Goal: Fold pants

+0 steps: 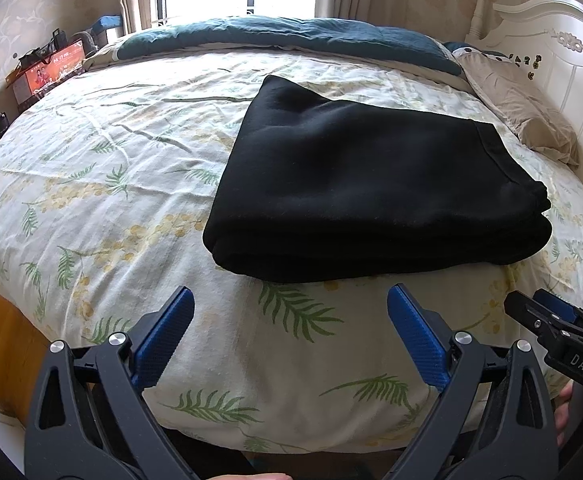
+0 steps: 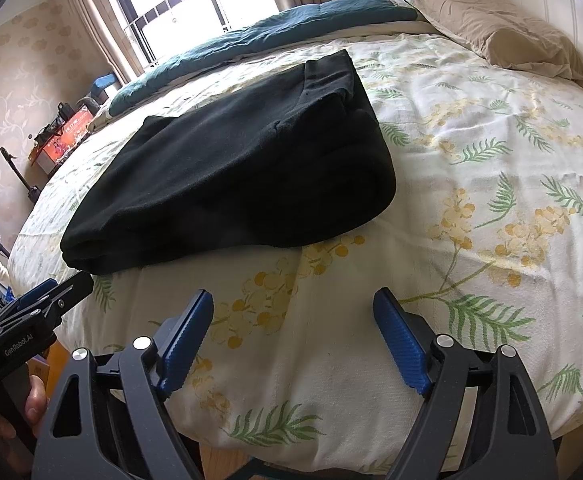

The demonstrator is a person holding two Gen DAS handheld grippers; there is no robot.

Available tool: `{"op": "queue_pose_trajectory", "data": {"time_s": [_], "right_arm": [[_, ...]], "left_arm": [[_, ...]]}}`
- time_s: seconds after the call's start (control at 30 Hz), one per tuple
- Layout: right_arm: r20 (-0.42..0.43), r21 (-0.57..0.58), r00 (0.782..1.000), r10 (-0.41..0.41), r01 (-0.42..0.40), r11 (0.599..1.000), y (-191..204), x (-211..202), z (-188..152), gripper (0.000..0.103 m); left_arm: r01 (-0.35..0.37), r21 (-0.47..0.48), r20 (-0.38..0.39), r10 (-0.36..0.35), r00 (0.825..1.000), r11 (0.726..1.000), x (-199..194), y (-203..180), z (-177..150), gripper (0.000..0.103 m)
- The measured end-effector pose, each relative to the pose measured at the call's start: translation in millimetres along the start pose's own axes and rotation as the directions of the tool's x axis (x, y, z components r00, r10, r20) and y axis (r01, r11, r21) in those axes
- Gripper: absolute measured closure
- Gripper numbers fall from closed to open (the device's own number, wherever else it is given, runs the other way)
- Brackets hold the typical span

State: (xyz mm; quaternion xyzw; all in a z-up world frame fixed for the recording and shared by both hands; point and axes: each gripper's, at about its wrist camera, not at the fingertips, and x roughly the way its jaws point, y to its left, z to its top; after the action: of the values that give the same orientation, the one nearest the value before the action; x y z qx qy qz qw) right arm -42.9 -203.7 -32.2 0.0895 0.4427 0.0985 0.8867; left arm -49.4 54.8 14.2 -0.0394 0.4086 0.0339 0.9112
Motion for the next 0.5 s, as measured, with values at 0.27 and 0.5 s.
{"op": "queue_pose_trajectory", "data": {"time_s": [0.27,0.5], "right_arm": [[-0.001,-0.007,1.0,0.0,0.0,1.0,-1.8,1.9,1.2,0.021],[-0.035,0.036,0.995,0.097,-0.096,0.995,-4.4,-17.1,23.7,0.021]], "left_arm": [[-0.038,0.018,0.074,0.036,0.997,0.999,-6.0,-4.7,1.8,0.006],[0.103,-0.024,0.045,-0.102,0.994,0.994,-16.7,21.5,45.4,0.006]]}}
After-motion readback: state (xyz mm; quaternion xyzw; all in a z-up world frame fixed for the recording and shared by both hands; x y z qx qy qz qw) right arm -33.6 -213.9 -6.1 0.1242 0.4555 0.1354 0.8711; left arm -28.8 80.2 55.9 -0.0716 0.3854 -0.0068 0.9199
